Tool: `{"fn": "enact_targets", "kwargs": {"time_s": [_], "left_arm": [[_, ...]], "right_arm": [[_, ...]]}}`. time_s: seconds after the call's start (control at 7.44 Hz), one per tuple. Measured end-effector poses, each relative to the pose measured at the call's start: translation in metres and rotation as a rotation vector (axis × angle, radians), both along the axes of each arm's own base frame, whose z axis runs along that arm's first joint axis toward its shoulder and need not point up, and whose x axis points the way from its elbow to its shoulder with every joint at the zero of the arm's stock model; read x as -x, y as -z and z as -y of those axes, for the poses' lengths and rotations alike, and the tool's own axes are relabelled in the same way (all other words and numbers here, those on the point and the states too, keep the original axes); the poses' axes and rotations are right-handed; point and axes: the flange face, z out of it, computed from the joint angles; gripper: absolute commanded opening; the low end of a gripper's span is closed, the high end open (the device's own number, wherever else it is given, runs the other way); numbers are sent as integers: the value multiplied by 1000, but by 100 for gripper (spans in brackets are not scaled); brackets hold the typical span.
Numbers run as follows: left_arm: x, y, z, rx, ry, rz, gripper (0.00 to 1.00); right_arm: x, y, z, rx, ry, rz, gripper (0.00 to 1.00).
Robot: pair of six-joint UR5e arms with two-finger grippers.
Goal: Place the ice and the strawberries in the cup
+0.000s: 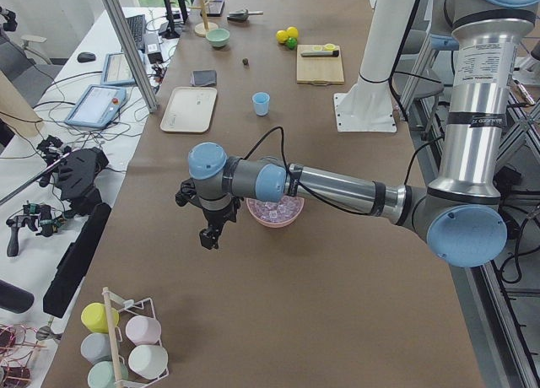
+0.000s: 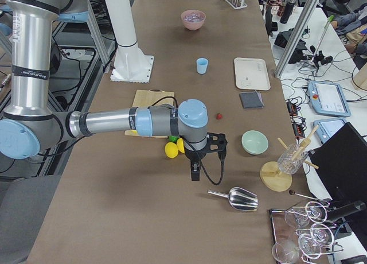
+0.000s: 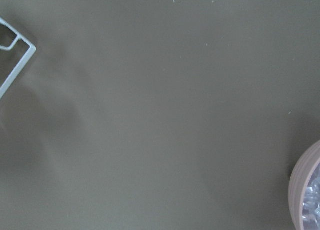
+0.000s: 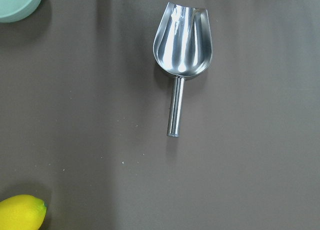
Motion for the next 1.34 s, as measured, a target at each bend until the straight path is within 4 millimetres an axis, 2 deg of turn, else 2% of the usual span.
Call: {"fn": "enact_targets", "kwargs": {"time_s": [0.27,0.67,0.94,1.34], "left_arm": [[-17,18,-2,-64,45,-61,99],[-79,10,-61,27,217,-119,99],[-109,22,-107,62,294,-85,99],[-161,32,-136,101,353,-67,99]], "right_arm": [[4,3,2,-6,8,4,100],[7,5,3,-8,12,5,100],[7,6,3,-9,13,6,100],[9,6,2,-7,15,25,100]]}}
